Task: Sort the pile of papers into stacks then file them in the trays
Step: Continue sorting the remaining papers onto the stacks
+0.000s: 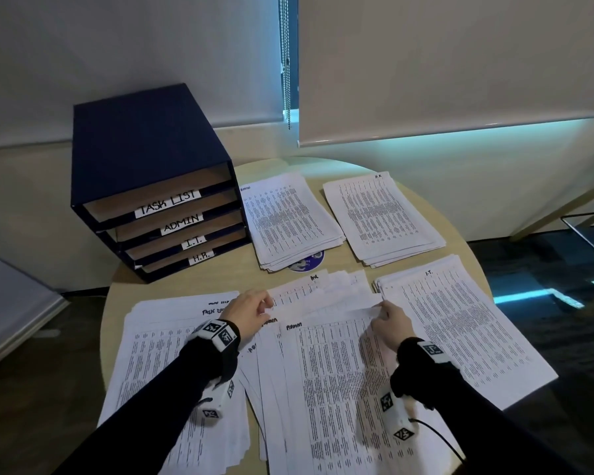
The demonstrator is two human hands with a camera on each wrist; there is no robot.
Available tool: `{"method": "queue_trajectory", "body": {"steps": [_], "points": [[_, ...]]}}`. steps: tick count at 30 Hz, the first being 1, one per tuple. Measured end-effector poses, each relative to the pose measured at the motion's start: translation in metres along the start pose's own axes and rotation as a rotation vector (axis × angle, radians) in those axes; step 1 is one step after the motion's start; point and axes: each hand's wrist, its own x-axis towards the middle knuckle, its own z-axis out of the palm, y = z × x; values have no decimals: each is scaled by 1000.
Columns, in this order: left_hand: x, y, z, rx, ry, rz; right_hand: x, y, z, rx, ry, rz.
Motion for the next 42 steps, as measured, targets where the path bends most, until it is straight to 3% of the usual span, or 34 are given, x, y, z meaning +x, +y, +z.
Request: {"method": "queue_trajectory", "body": {"steps": [4,9,13,18,26,34,42], "points": [[-7,6,5,-56,83,-12,3,-3,3,8,-29,-38],[-7,10,3,-25,20,35,4,-6,8,24,18,-62],[-6,11,2,10,9,72,3,-11,10,-14,-31,-68],[-1,7,-1,-42,46,45,1,-8,8,21,-80,-24],[-4,13,1,16,65,141,1,-4,10,17,-75,-32],[8,12,-2,-117,-105,18,8,-2,3,9,-59,1],[-3,17,19,-95,-198,119,9,8,1,166,-117,24]]}}
